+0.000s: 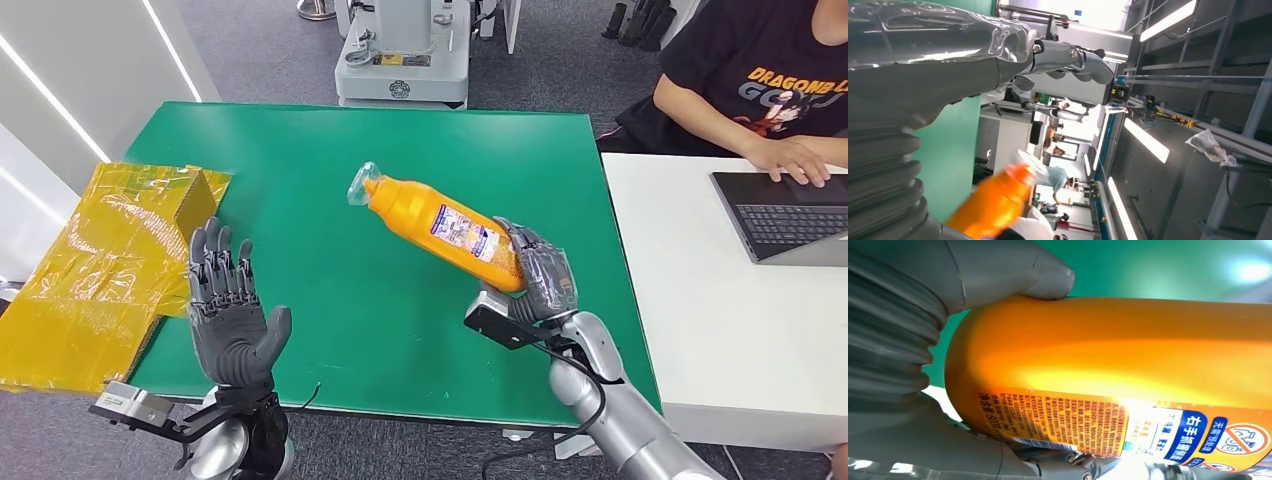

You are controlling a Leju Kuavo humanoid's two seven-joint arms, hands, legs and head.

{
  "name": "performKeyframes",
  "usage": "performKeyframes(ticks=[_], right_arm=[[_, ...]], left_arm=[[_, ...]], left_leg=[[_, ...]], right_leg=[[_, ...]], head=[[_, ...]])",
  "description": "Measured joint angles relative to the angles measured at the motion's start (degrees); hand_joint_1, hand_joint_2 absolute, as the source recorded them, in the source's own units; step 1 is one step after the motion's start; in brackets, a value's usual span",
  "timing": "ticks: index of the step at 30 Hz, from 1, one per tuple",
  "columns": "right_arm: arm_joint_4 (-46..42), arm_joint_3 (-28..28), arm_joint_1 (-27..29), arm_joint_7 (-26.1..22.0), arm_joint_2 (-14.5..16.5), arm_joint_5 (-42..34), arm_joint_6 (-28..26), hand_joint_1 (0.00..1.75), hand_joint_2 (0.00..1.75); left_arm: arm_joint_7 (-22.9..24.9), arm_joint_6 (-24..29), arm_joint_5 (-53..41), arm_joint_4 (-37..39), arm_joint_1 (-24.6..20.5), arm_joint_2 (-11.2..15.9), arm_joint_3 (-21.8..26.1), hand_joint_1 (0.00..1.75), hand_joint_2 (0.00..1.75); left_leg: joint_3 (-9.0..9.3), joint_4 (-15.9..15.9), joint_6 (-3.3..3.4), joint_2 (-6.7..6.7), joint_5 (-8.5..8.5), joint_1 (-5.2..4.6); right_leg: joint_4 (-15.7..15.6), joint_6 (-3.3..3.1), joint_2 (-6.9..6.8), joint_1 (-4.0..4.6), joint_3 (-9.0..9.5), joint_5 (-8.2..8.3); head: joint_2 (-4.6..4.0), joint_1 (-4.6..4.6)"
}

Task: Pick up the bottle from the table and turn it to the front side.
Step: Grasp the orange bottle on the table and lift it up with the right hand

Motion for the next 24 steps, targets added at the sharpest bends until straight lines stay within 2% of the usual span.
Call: performKeyframes(ticks=[7, 12, 18, 24], right_arm=[[-6.86, -6.2, 6.47, -3.91, 2.43, -2.08, -5.39, 1.75, 1.75], [-10.86, -8.5, 10.37, -7.79, 4.17, -2.07, -7.59, 1.75, 1.75], [-14.09, -8.87, 13.13, -7.2, 5.16, -2.13, -6.41, 1.75, 1.75], [-15.24, -7.67, 13.02, -7.58, 5.74, -3.78, -2.17, 1.75, 1.75]], left_arm=[[0.05, -0.16, 0.21, 0.01, -0.7, -0.01, 0.0, 0.0, 1.75], [2.79, -4.38, 2.2, 0.36, -2.42, 0.09, -0.01, 0.0, 1.75], [9.88, -7.46, 2.78, 3.26, -6.52, 0.38, -0.78, 0.0, 1.75], [13.38, -12.64, 4.85, 7.76, -10.62, 0.68, -2.76, 0.0, 1.75]], left_leg=[[-0.01, 0.01, 0.0, 0.06, 0.0, -0.02], [-0.01, 0.02, 0.0, 0.02, 0.0, -0.02], [-0.01, 0.01, 0.0, 0.04, 0.0, -0.02], [-0.01, 0.02, 0.0, 0.05, 0.01, -0.02]], right_leg=[[-0.01, 0.01, 0.03, -0.02, 0.0, 0.01], [-0.03, 0.01, 0.0, -0.02, 0.0, 0.01], [-0.01, 0.01, 0.02, -0.02, -0.02, 0.02], [0.0, 0.01, 0.03, -0.02, -0.02, 0.03]], head=[[0.0, 0.02], [0.0, 0.02], [0.0, 0.01], [0.0, 0.01]])
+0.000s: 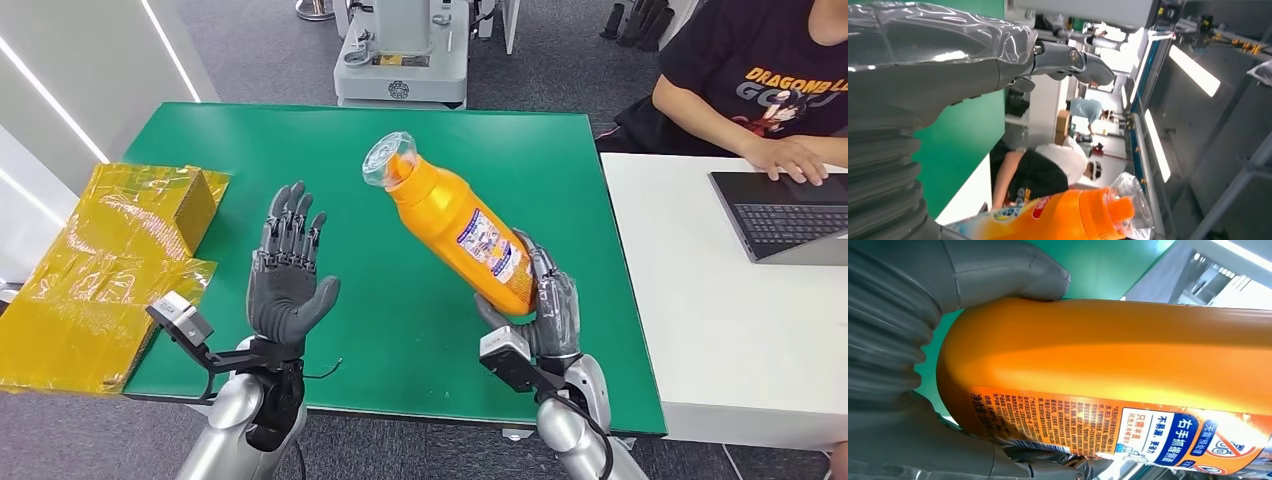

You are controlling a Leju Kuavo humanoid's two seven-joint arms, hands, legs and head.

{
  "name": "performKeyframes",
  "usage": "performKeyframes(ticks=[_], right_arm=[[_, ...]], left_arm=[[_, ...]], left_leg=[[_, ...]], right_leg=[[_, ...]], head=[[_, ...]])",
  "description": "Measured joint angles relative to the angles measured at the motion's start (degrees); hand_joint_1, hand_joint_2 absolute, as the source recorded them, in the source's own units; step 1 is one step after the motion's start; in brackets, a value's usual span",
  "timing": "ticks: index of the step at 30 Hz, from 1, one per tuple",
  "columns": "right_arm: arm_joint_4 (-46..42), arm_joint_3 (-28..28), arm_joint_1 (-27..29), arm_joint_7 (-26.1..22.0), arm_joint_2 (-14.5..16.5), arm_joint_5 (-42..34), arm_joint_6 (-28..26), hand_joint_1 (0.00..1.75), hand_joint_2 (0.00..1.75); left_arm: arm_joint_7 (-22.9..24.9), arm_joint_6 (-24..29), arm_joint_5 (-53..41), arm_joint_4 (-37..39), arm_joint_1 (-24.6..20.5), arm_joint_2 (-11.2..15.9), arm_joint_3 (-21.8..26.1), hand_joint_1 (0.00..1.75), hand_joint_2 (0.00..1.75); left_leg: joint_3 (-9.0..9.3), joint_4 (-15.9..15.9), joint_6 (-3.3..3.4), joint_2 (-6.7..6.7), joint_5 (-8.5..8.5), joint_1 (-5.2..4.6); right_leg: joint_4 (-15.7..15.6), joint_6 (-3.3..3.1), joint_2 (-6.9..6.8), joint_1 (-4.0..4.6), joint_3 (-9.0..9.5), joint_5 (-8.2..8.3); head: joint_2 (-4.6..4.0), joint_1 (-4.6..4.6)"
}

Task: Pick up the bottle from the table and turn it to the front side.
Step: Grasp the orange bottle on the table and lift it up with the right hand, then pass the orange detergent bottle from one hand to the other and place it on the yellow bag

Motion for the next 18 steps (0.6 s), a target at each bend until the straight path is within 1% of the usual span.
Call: performKeyframes(ticks=[2, 6, 10, 14, 18], right_arm=[[-0.13, 0.71, -0.18, 0.1, 0.25, -0.11, 1.21, 1.75, 1.75], [-0.4, 2.28, -0.56, 1.21, 0.47, -0.6, 5.57, 1.75, 1.75], [-0.72, 3.31, -0.87, 1.92, 0.56, -0.87, 8.95, 1.75, 1.75], [-0.58, 4.18, -1.65, 3.3, 0.64, -1.15, 13.75, 1.75, 1.75], [-0.15, 4.62, -2.24, 3.99, 0.82, -1.2, 15.64, 1.75, 1.75]], left_arm=[[0.36, -0.85, 0.4, 1.15, -1.08, -0.01, -0.51, 0.0, 1.75], [0.67, -1.9, 0.89, 2.77, -2.58, -0.09, -1.2, 0.0, 1.75], [0.72, -2.18, 0.96, 3.66, -3.48, -0.09, -1.68, 0.0, 1.75], [0.74, -2.21, 0.96, 4.22, -4.03, -0.09, -1.88, 0.0, 1.75], [0.79, -2.22, 0.96, 4.43, -4.23, -0.09, -1.96, 0.0, 1.75]], left_leg=[[0.0, 0.0, 0.0, -0.01, 0.0, 0.0], [0.0, 0.0, 0.0, 0.0, 0.0, 0.0], [-0.02, -0.01, 0.0, 0.0, 0.0, 0.0], [-0.01, 0.0, 0.0, 0.02, 0.0, 0.0], [-0.01, 0.0, 0.0, 0.01, 0.0, 0.0]], right_leg=[[0.0, 0.0, 0.0, 0.0, 0.0, 0.0], [0.0, 0.0, 0.0, 0.0, -0.01, -0.01], [0.0, 0.0, 0.0, 0.0, -0.01, -0.01], [0.0, 0.0, 0.02, 0.0, -0.01, -0.01], [0.0, 0.0, 0.0, 0.0, 0.0, 0.0]], head=[[0.0, 0.0], [0.0, 0.0], [0.0, 0.0], [0.0, -0.01], [0.0, 0.0]])
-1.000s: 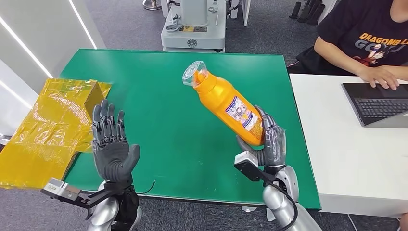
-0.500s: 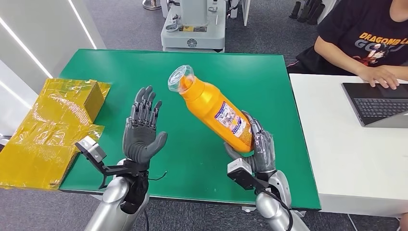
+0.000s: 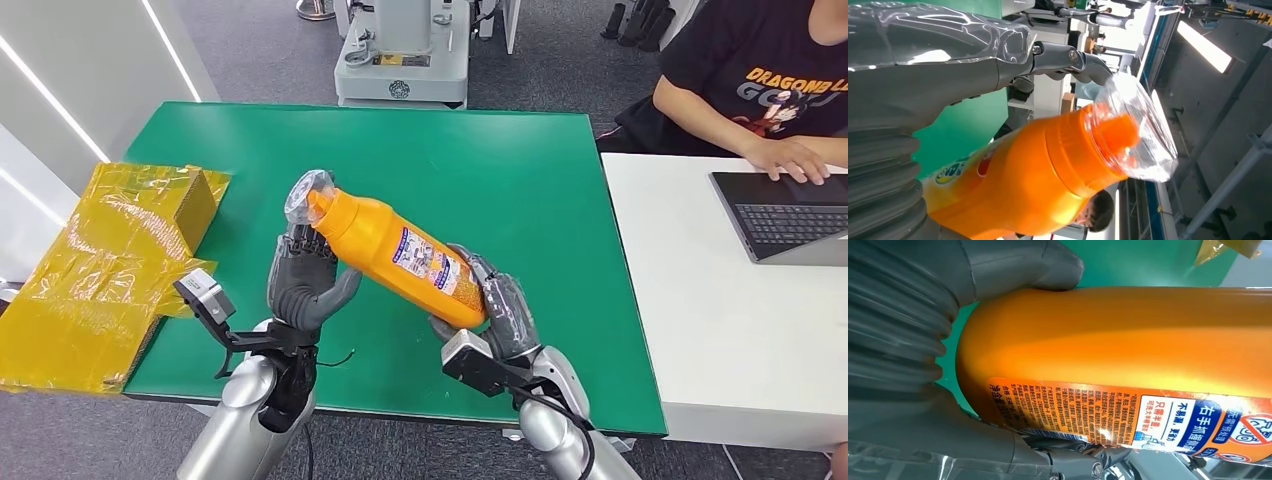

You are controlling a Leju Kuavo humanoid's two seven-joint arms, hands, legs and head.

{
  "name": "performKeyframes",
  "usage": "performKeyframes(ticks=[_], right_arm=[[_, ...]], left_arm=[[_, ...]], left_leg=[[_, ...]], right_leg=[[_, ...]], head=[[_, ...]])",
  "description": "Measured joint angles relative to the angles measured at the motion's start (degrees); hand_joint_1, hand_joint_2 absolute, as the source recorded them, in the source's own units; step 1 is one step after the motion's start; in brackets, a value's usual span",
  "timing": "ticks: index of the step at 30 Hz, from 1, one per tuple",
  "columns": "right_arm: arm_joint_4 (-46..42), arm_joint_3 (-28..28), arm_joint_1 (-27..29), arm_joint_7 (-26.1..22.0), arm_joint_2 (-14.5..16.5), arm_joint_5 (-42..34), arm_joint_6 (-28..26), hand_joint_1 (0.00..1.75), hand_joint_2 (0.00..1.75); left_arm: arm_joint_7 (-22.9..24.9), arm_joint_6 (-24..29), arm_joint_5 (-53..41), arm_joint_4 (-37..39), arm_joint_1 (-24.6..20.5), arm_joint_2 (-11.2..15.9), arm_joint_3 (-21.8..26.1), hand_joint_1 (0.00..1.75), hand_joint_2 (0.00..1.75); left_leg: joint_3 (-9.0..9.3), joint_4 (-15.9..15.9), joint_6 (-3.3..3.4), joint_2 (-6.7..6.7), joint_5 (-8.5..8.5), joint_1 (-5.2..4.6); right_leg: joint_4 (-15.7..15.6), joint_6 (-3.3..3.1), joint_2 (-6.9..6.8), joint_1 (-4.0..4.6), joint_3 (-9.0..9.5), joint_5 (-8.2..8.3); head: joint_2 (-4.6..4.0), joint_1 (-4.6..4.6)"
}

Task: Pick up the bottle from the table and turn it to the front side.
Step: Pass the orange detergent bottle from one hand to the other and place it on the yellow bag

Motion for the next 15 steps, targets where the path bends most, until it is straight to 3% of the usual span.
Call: performKeyframes(ticks=[15], right_arm=[[3.67, 0.04, -1.79, 1.37, 0.98, -0.05, 10.03, 1.75, 1.75]], left_arm=[[0.19, -0.1, 1.95, 1.14, 0.03, -0.1, 0.03, 0.0, 1.75]], left_leg=[[0.0, 0.0, 0.0, 0.0, 0.0, 0.0]], right_leg=[[0.0, 0.0, 0.0, 0.0, 0.0, 0.0]], head=[[0.0, -0.01]])
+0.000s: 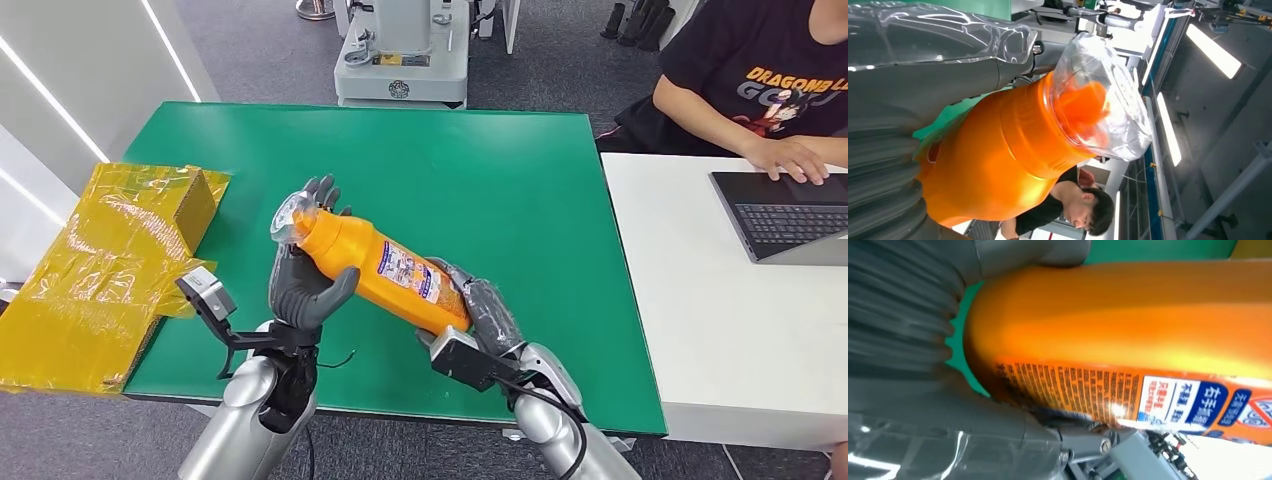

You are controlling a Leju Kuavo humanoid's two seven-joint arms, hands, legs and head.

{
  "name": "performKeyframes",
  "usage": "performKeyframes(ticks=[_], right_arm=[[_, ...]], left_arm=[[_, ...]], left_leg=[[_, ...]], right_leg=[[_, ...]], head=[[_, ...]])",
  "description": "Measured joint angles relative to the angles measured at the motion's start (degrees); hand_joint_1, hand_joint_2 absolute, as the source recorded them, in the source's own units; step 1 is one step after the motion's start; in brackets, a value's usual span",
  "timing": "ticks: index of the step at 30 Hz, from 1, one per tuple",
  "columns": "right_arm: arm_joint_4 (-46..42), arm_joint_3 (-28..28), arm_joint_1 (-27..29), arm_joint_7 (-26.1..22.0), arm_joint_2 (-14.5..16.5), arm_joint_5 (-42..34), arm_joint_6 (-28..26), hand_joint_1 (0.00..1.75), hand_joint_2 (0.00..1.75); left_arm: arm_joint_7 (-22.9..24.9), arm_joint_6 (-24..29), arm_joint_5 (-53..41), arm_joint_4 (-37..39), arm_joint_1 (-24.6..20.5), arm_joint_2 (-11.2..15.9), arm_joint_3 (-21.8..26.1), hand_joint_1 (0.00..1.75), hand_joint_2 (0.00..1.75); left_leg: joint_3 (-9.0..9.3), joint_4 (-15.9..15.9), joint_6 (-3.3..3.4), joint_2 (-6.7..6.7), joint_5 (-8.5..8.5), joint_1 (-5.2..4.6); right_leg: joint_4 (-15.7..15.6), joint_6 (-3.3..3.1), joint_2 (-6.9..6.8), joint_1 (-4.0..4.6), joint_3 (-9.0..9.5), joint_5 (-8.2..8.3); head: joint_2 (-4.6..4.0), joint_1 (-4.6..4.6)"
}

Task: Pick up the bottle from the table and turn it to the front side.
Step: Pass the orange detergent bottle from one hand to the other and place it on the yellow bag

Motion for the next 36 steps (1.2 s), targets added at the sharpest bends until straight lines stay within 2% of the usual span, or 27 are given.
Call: performKeyframes(ticks=[22, 33, 34, 35, 36], right_arm=[[5.85, 1.54, -4.75, -5.99, 0.66, -0.59, 9.72, 1.75, 1.75], [8.22, 2.36, -6.61, -6.4, 1.29, 0.09, 10.58, 1.75, 1.75], [8.28, 2.43, -6.61, -6.28, 1.29, 0.1, 10.56, 1.75, 1.75], [8.33, 2.5, -6.61, -6.14, 1.29, 0.1, 10.55, 1.75, 1.75], [8.39, 2.58, -6.6, -6.01, 1.29, 0.11, 10.55, 1.75, 1.75]], left_arm=[[-0.24, -0.43, -1.98, 2.2, 0.07, -0.38, 0.95, 0.0, 1.75], [-0.46, -0.11, -2.6, 2.49, 0.55, -0.39, 1.99, 0.0, 1.75], [-0.43, -0.01, -2.44, 2.44, 0.69, -0.43, 2.12, 0.03, 1.75], [-0.43, 0.15, -2.34, 2.39, 0.82, -0.49, 2.25, 0.32, 1.75], [-0.46, 0.34, -2.26, 2.34, 0.94, -0.56, 2.38, 0.75, 1.75]], left_leg=[[-0.01, 0.0, 0.0, -0.01, 0.0, 0.0], [-0.01, 0.0, 0.0, -0.01, 0.0, 0.0], [-0.01, 0.0, 0.0, -0.01, 0.0, 0.0], [-0.01, 0.0, 0.0, -0.01, 0.0, 0.0], [-0.01, 0.0, 0.0, -0.01, 0.0, 0.0]], right_leg=[[0.01, 0.0, 0.0, 0.0, 0.0, 0.0], [0.01, 0.0, 0.0, 0.0, 0.0, 0.0], [0.01, 0.0, 0.0, 0.0, 0.0, 0.0], [0.01, 0.0, 0.0, 0.0, 0.0, 0.0], [0.01, 0.0, 0.0, 0.0, 0.0, 0.0]], head=[[0.0, 0.01], [0.0, 0.01], [0.0, 0.01], [0.0, 0.01], [0.0, 0.01]])
